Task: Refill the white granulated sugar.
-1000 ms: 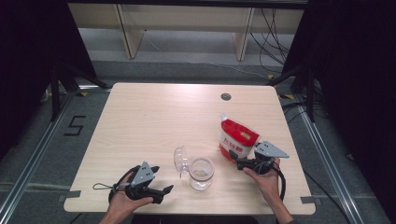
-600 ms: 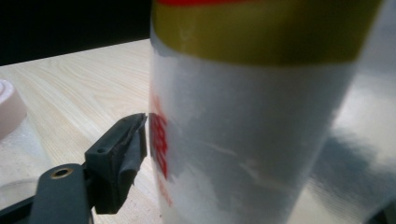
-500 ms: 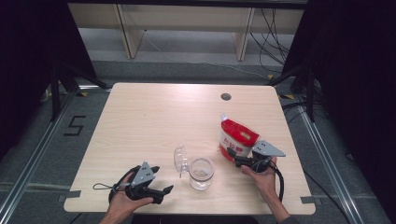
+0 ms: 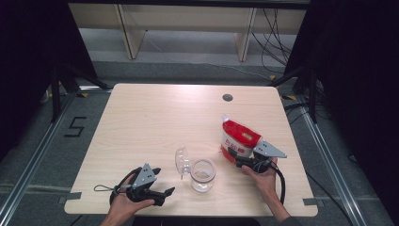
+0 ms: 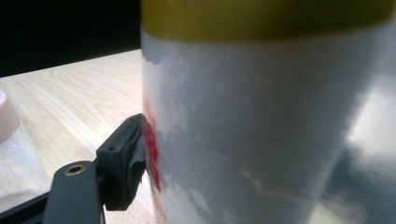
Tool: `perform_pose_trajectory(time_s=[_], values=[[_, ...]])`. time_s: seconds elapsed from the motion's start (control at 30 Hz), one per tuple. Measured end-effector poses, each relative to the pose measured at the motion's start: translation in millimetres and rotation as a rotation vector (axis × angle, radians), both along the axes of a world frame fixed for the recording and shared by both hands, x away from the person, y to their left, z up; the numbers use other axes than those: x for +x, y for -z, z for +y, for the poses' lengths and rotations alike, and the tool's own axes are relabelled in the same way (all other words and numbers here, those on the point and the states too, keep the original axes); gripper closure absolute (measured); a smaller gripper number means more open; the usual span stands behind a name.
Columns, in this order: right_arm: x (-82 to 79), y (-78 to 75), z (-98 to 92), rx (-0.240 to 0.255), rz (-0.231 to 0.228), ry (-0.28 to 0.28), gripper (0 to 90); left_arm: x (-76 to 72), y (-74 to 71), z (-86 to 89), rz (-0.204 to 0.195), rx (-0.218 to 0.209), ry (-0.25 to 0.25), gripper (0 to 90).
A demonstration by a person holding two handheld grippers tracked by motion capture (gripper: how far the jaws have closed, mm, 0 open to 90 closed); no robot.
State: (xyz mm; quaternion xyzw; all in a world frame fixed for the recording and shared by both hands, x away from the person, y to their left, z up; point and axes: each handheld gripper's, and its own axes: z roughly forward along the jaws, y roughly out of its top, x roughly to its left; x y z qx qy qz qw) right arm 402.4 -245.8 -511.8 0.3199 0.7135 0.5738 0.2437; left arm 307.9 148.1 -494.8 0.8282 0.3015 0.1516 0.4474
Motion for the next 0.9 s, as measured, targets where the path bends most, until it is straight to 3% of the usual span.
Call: perform_pose_trajectory(time_s=[0.03,0.07,0.17,0.3,0.33,0.37,0.5,0.57,0.77,0.83,0.87,0.9], values=[[0.6,0.9,-0.3,-0.011,-0.012,0.029,26.4,-0.6,0.4,-0.5,0.014,-0.010,-0.006,16.4],[0.7,1.4,0.7,0.001,0.007,0.009,26.2,-0.4,0.2,-0.2,0.011,-0.005,-0.003,16.4],[1.0,2.1,0.5,0.004,0.006,0.028,26.2,-0.4,0.6,-0.5,0.015,-0.013,-0.003,16.4],[6.2,4.2,0.7,0.021,-0.043,0.012,25.7,-0.7,0.4,-0.6,0.014,-0.008,-0.005,16.4],[3.0,4.3,1.7,0.036,0.014,0.020,25.6,-0.6,0.3,-0.5,0.011,-0.005,-0.005,16.4],[5.1,4.5,1.8,0.033,0.002,-0.002,25.3,-0.8,0.5,-0.7,0.012,-0.006,-0.004,16.4],[6.0,4.8,1.4,0.025,-0.001,0.007,26.2,-0.4,0.5,-0.1,0.007,0.022,-0.004,16.4],[5.4,5.3,2.1,0.039,0.007,0.016,26.0,0.2,0.0,-0.1,-0.010,0.016,0.008,16.4],[6.3,5.2,3.0,0.054,0.003,0.017,26.1,0.1,0.3,-0.4,-0.007,0.010,0.008,16.4],[8.6,5.9,3.3,0.062,-0.017,0.007,26.3,-1.4,1.2,-1.8,0.014,-0.013,-0.011,16.4],[7.9,5.5,3.0,0.056,-0.010,0.018,26.7,-0.3,0.4,0.1,0.008,0.021,-0.004,16.4],[8.0,5.7,3.4,0.061,-0.014,0.015,27.3,-0.4,0.5,-0.3,0.009,0.015,-0.007,16.4]])
